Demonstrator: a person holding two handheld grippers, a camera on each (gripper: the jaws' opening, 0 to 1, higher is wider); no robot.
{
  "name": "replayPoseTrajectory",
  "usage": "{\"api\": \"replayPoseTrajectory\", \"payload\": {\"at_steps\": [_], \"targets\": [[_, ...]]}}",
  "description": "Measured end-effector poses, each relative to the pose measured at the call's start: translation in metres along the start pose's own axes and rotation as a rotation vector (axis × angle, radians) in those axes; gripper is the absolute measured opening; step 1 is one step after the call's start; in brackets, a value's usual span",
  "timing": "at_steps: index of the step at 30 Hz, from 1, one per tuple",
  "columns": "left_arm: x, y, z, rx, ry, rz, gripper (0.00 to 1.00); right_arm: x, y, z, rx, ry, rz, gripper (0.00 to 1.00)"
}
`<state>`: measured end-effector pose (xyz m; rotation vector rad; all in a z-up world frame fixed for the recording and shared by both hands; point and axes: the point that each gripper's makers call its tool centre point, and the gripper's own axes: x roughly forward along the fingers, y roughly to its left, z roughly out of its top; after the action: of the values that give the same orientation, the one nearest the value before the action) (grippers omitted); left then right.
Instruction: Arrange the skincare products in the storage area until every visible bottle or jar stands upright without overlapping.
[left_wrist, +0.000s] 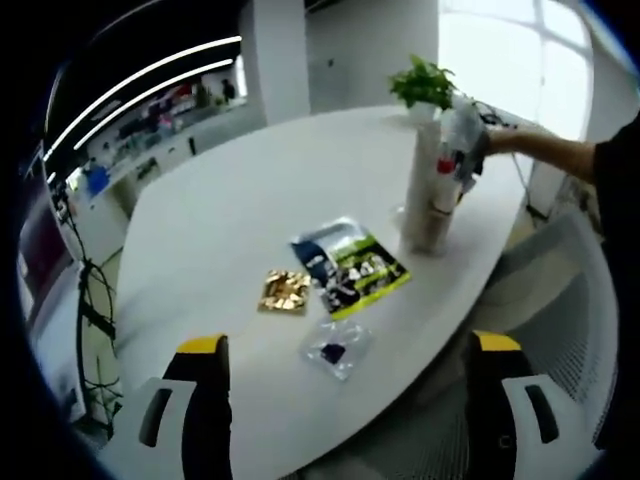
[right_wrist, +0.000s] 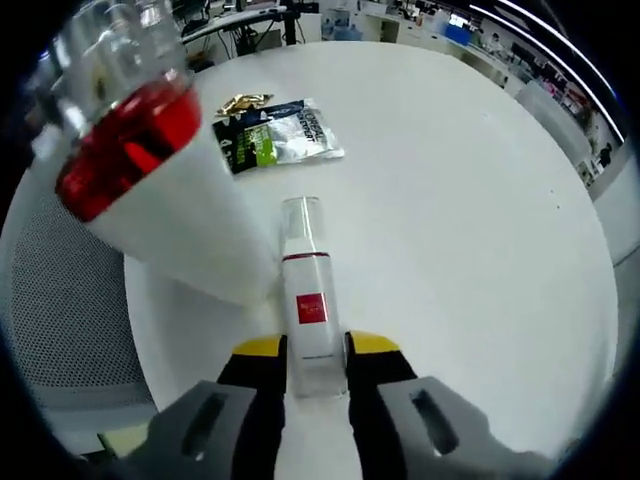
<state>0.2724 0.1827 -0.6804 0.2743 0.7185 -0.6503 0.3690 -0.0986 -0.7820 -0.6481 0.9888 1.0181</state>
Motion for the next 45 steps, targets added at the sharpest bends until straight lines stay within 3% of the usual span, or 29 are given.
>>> {"api": "replayPoseTrajectory", "payload": {"at_steps": [19,25,33,39,45], "targets": [[0.001,-0.004,0.006,0.028,-0.009,-0.015,0.97,-0.005,0.002,-0.008,0.193,-0.041,0.001,0.2],[0.002,-0.007,0.006,0.036,-0.012,-0.029,0.97,-0.01,0.006,-0.014,0.338,-0.072,0.006,0.2],[0.001,-0.004,0.006,0.042,-0.019,-0.027,0.97,-0.016,0.005,-0.025,0.39,-0.098,-0.058,0.2],[0.002,-0.006,0.007,0.045,-0.03,-0.031,0.97,-0.02,0.011,-0.031,0.474,-0.16,-0.07,0.2],[0.003,-0.008,0.006,0.048,-0.026,-0.033,0.97,-0.028,0.019,-0.036,0.504,-0.199,-0.099,0.19]]}}
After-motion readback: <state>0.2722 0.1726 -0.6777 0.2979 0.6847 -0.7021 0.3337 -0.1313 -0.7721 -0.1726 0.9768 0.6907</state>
